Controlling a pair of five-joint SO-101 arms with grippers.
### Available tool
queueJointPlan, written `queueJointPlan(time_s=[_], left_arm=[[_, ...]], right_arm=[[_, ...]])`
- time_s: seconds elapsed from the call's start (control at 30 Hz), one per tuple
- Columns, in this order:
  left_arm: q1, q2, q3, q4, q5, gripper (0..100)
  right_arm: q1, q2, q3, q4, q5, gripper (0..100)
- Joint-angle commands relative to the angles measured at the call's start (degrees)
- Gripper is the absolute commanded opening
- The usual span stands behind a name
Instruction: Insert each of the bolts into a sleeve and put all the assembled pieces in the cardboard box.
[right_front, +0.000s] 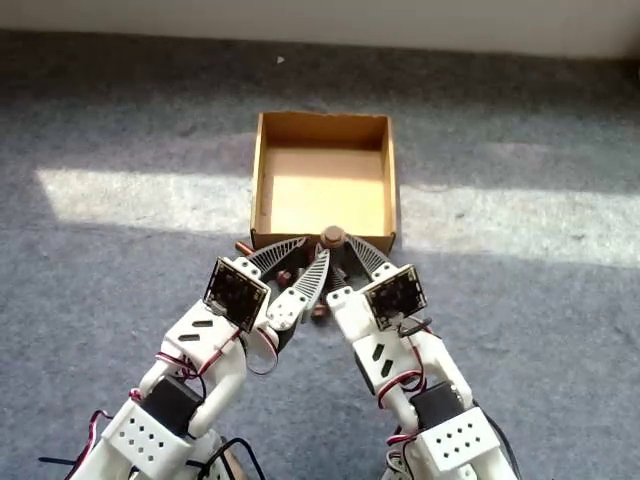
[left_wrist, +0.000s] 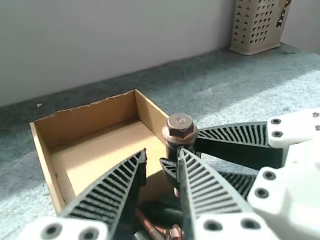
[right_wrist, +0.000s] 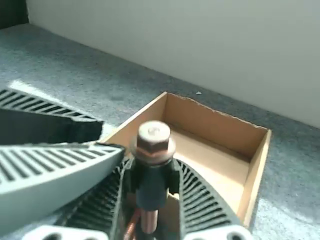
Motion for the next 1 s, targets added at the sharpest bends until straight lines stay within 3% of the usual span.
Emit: queueJointPlan(time_s=[0.0,0.23,0.43,0.57,0.73,0.87,0.97], left_arm=[[-1.54,-0.04,-2.15,0.44,-0.97,12],[-10.24,-0.04,-4.18,0.44,-0.97,11],[-22.64,-0.04,-1.8,0.44,-2.37,1],[-29.76,-0.04,2.86,0.18,-6.86,1],[-38.02,-0.04,7.52,0.18,-6.95,1],[-41.19,0.48,9.71,2.37,-6.86,1],[-41.45,-0.04,9.71,5.71,-6.77,1]], right_arm=[[4.62,-1.19,7.34,-1.19,0.35,0.5],[6.02,-1.19,7.34,-0.75,0.35,0.5],[6.11,-1.1,7.34,-0.75,0.35,0.5],[6.99,-1.1,7.34,-0.75,0.35,0.5],[7.87,-1.1,7.34,-0.66,0.35,0.5],[8.66,-1.19,7.25,0.66,0.44,0.5],[13.85,-1.19,4.62,2.51,0.79,0.5]])
